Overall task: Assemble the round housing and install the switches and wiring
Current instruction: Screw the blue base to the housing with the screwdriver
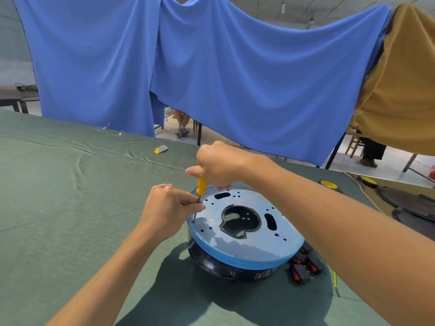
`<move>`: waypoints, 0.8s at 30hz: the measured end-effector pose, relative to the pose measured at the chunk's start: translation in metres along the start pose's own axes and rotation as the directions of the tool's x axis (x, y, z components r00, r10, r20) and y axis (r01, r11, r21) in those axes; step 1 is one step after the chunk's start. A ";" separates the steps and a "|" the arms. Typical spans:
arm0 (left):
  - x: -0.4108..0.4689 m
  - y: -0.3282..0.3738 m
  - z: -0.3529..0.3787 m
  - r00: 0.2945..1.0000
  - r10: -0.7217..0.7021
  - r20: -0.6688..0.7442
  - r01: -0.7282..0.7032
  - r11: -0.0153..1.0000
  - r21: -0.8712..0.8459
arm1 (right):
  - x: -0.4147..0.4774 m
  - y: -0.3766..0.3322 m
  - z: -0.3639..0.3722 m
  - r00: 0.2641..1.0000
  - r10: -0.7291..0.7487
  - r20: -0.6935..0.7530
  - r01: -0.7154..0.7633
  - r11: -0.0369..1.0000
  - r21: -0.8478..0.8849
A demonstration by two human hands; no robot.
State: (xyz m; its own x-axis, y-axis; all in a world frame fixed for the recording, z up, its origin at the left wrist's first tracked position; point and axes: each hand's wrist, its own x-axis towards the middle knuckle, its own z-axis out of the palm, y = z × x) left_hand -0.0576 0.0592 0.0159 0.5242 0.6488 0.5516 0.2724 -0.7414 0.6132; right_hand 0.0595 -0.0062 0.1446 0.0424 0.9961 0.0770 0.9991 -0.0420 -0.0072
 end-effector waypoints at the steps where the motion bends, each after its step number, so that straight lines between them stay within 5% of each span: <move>1: 0.000 -0.001 0.000 1.000 0.000 0.000 0.000 1.000 0.015 | 0.000 0.000 -0.002 1.000 -0.009 0.024 0.009 1.000 -0.011; 7: -0.007 -0.003 -0.003 0.999 0.034 0.019 -0.035 0.997 0.066 | 0.000 -0.010 -0.009 0.991 -0.101 0.091 0.110 0.988 -0.106; 16: -0.004 -0.001 0.000 0.990 0.059 0.127 -0.073 0.992 0.106 | 0.000 -0.004 -0.001 0.945 0.256 0.203 -0.296 0.934 0.200; 20: -0.003 -0.005 0.003 0.985 0.052 0.164 -0.077 0.986 0.147 | -0.008 0.001 -0.009 0.952 0.176 0.248 -0.208 0.973 0.105; 24: 0.000 -0.006 0.001 0.979 0.061 0.197 -0.082 0.991 0.105 | -0.010 -0.002 -0.020 0.980 -0.049 0.195 0.077 0.987 -0.138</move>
State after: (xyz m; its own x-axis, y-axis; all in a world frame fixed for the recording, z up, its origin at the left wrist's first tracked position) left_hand -0.0579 0.0633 0.0119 0.6884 0.5563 0.4655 0.3113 -0.8062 0.5031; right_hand 0.0568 -0.0174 0.1641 -0.0079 0.9929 -0.1189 0.9903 0.0242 0.1368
